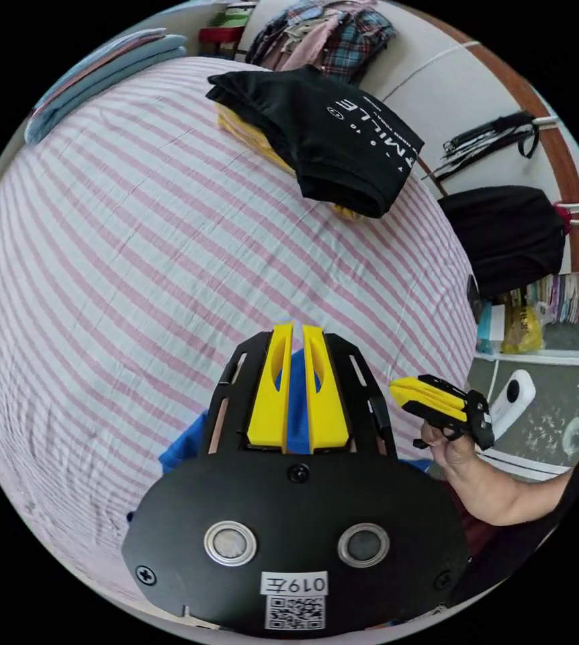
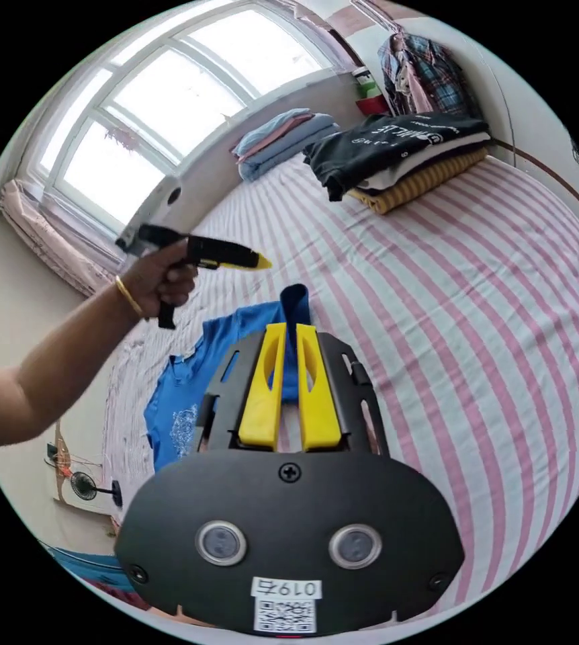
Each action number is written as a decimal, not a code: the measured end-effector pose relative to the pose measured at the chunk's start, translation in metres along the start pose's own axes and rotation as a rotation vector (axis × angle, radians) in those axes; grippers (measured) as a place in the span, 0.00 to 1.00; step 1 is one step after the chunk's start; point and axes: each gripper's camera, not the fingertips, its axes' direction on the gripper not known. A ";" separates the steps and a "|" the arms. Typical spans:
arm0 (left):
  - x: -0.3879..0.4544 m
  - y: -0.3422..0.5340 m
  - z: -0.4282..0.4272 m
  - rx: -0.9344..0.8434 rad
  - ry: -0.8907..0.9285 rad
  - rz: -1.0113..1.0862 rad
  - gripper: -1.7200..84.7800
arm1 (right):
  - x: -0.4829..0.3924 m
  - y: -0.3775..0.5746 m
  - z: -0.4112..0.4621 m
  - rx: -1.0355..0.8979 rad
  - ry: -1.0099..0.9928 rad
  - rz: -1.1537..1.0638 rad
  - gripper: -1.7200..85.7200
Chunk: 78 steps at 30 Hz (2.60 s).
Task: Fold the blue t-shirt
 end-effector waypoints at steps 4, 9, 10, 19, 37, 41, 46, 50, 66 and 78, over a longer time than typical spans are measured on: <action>-0.048 0.072 -0.006 0.183 0.006 -0.133 0.03 | 0.002 -0.037 0.029 -0.129 -0.160 0.026 0.09; -0.086 0.122 0.005 0.207 0.006 -0.180 0.03 | -0.045 -0.056 0.046 -0.213 0.170 -0.427 0.06; -0.088 0.129 0.007 0.198 -0.015 -0.152 0.03 | -0.052 -0.054 0.049 -0.230 0.206 -0.518 0.06; -0.105 0.161 0.033 0.152 0.000 -0.050 0.03 | -0.108 -0.015 0.101 -0.454 0.399 -1.165 0.10; -0.128 0.198 0.090 0.167 -0.007 -0.171 0.03 | -0.131 0.035 0.114 -0.222 0.574 -1.414 0.01; -0.120 0.206 0.097 0.198 -0.074 -0.168 0.03 | -0.114 0.050 0.132 -0.309 0.580 -1.350 0.01; -0.107 0.211 0.105 0.209 -0.152 -0.161 0.03 | -0.109 0.049 0.134 -0.279 0.586 -1.289 0.04; -0.105 0.216 0.107 0.225 -0.146 -0.184 0.03 | -0.104 0.047 0.125 -0.251 0.611 -1.211 0.07; -0.094 0.213 0.119 0.208 -0.142 -0.173 0.03 | -0.101 0.104 0.106 -0.395 0.253 -0.725 0.14; -0.087 0.201 0.123 0.200 -0.135 -0.162 0.03 | -0.159 0.195 0.149 -0.360 0.631 -1.518 0.10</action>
